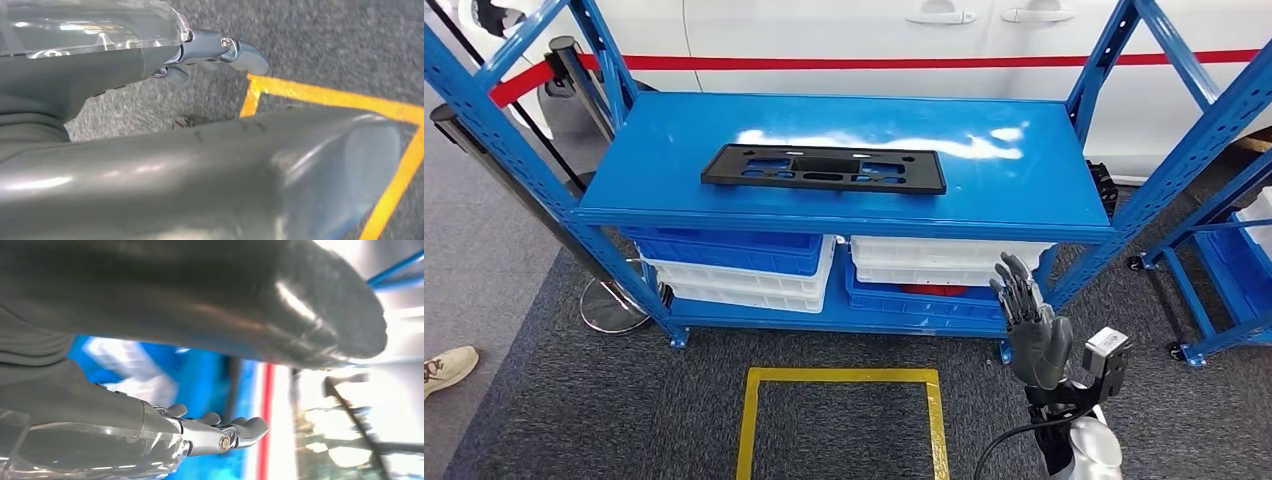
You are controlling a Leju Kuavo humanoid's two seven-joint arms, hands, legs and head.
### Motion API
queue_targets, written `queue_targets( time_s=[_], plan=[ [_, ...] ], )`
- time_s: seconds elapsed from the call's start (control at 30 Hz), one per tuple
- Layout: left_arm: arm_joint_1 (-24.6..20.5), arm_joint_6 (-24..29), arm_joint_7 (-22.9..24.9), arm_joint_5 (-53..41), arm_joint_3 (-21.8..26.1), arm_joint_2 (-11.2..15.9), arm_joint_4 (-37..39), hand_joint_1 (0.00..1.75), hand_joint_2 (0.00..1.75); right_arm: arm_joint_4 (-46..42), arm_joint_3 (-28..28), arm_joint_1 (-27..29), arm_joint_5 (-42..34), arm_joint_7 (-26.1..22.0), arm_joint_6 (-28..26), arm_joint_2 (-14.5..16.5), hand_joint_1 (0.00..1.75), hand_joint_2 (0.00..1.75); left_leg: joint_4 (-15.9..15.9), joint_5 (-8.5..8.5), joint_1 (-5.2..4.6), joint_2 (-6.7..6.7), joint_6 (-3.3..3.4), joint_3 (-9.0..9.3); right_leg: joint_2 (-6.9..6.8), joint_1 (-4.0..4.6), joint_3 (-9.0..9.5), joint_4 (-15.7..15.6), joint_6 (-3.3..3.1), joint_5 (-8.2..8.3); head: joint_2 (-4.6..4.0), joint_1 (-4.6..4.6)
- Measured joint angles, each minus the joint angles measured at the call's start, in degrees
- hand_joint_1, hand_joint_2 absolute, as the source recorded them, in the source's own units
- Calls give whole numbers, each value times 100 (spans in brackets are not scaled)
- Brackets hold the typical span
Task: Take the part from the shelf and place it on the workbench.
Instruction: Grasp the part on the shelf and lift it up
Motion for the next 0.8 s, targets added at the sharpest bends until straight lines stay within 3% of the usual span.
queue_targets(
  time_s=[0.07, 0.17, 0.2, 0.23, 0.27, 0.33, 0.4, 0.47, 0.57, 0.63, 0.7, 0.73, 0.77, 0.8],
  plan=[
    [-7, -1, -16, -41, 69, -14, 7, 0, 0, -427, 134, -35, -143, -88, 103, 11, 0, 0, -85, 41, 34, 5, 32, 41, -5, -9, -66, 174, 69, -130, 0, 4],
    [-34, -2, -38, -110, 169, -28, 21, 0, 0, -1007, 332, -87, -355, -217, 254, 12, 0, 0, -122, 52, 51, 16, 67, 71, -7, -61, -546, 1154, 153, -599, 0, 8],
    [-39, -2, -42, -132, 201, -34, 28, 0, 0, -1168, 392, -90, -416, -249, 302, 12, 0, 0, -120, 46, 54, 16, 66, 76, -8, -86, -705, 1444, 177, -673, 0, 8],
    [-42, -2, -45, -151, 234, -40, 36, 0, 0, -1328, 453, -89, -477, -281, 350, 12, 0, 0, -116, 36, 59, 15, 61, 85, -10, -111, -781, 1556, 201, -641, 0, 7],
    [-43, -2, -48, -174, 265, -49, 42, 0, 0, -1480, 513, -91, -532, -313, 397, 12, 0, 0, -108, 22, 66, 12, 49, 97, -14, -135, -753, 1454, 222, -503, 0, 8],
    [-45, -1, -55, -215, 330, -68, 53, 0, 0, -1821, 643, -115, -652, -384, 495, 12, 0, 0, -76, -25, 83, 7, 2, 126, -33, -174, -452, 764, 248, -85, 0, 9],
    [-57, 3, -65, -262, 400, -80, 63, 0, 0, -2186, 793, -163, -776, -466, 602, 13, 0, 0, -24, -84, 75, 6, -77, 126, -45, -163, -189, 168, 220, 112, 0, 4],
    [-73, 7, -75, -303, 475, -86, 73, 0, 0, -2521, 942, -184, -896, -546, 695, 12, 0, 0, -17, -114, 65, 12, -156, 124, -35, -123, -137, 39, 152, 85, 0, -2],
    [-88, 7, -80, -365, 582, -100, 89, 0, 0, -3000, 1209, -176, -1055, -666, 804, 8, 0, 0, 88, -218, 85, 20, -242, 104, -16, -143, -105, 2, 36, 83, 0, -6],
    [-105, 7, -76, -405, 669, -109, 101, 0, 0, -3335, 1467, -145, -1176, -760, 873, 5, 0, 0, 670, -525, 97, 15, -278, -165, -23, -149, -65, -18, -28, 65, -1, -11],
    [-114, 9, -61, -443, 757, -115, 111, 0, 0, -3576, 1726, -78, -1294, -853, 910, -15, 0, 0, 1468, -833, 100, 14, -299, -574, -27, -128, -29, -17, -72, 31, -1, -15],
    [-112, 16, -51, -455, 795, -116, 116, 0, 0, -3659, 1838, -21, -1345, -885, 917, -42, 0, 0, 1677, -845, 100, 14, -301, -703, -23, -119, -5, -17, -82, 12, -1, -16],
    [-112, 30, -41, -462, 830, -118, 122, 0, 0, -3729, 1934, 51, -1399, -918, 934, -77, 0, 0, 1661, -739, 100, 14, -296, -730, -17, -113, 27, -16, -85, -11, -1, -16],
    [-111, 53, -32, -459, 863, -119, 128, 0, 0, -3795, 2010, 123, -1456, -946, 970, -114, 0, 0, 1423, -536, 100, 14, -284, -650, -9, -109, 66, -16, -80, -38, -1, -15]
  ],
)
